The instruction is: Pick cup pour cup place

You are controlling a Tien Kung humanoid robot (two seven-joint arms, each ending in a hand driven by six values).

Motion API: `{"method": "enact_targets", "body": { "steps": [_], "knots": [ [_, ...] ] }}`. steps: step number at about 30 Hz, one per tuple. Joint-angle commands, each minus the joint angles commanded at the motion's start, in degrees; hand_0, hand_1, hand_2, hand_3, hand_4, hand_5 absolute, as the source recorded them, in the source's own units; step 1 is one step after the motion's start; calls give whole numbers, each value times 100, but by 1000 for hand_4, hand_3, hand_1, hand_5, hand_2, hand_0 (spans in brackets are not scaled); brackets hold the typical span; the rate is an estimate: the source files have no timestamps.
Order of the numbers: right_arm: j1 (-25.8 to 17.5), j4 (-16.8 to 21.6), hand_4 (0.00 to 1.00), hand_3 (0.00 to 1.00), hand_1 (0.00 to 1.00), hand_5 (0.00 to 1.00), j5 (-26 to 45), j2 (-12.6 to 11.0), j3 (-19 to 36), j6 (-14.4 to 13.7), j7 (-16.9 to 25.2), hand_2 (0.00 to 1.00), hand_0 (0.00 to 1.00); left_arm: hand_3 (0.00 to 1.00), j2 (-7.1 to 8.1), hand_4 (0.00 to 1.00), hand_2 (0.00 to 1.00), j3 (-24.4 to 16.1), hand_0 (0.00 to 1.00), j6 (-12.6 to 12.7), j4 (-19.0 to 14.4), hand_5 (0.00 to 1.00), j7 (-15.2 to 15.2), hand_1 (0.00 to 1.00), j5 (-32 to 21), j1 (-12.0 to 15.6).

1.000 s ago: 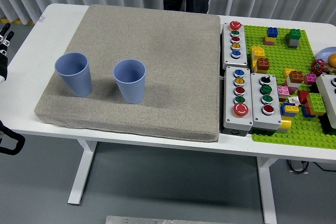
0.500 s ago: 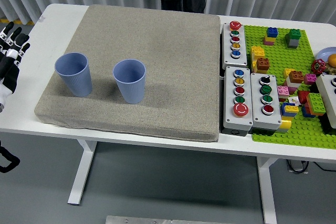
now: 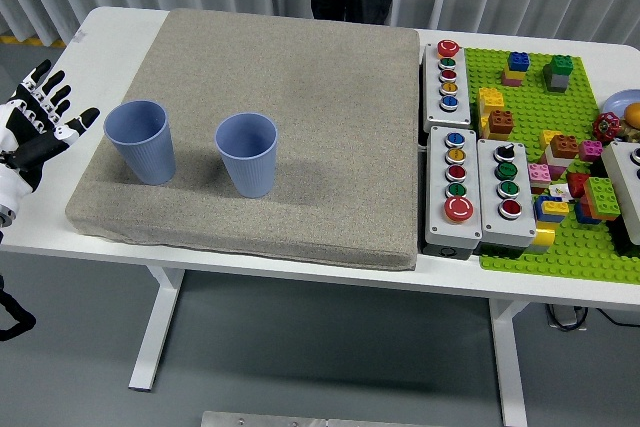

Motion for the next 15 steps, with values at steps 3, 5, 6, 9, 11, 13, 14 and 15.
{"method": "enact_targets", "body": {
  "steps": [3,5,6,9,11,13,14,15],
  "knots": [
    [6,0,310,689,679,345,-13,3,11,-2,-4,719,719,998,0,893,998,30,989,3,-41,88,15,985,65,51],
    [18,0,310,689,679,345,-20,3,18,-2,-7,719,719,998,-7,893,998,52,989,3,-60,88,26,985,110,83],
    [21,0,310,689,679,345,-21,4,19,-2,-7,719,719,998,-9,893,998,58,989,2,-64,88,29,985,119,90],
    [28,0,310,689,679,345,0,4,10,0,-3,718,719,998,-20,902,998,111,988,11,-64,114,7,984,96,113],
    [31,0,310,689,679,345,1,9,10,-2,-4,718,719,998,-34,902,998,171,988,12,-60,114,17,984,118,127],
    [35,0,310,689,679,345,0,10,11,-2,-5,718,719,998,-56,902,998,207,988,19,-58,114,20,984,133,145],
    [34,0,310,689,679,345,-10,12,19,-2,-9,718,719,998,-66,902,998,221,988,23,-56,114,26,984,156,155],
    [33,0,308,689,679,345,-16,14,24,-2,-11,718,719,998,-71,907,998,228,989,25,-55,126,30,984,171,161]
  ]
}}
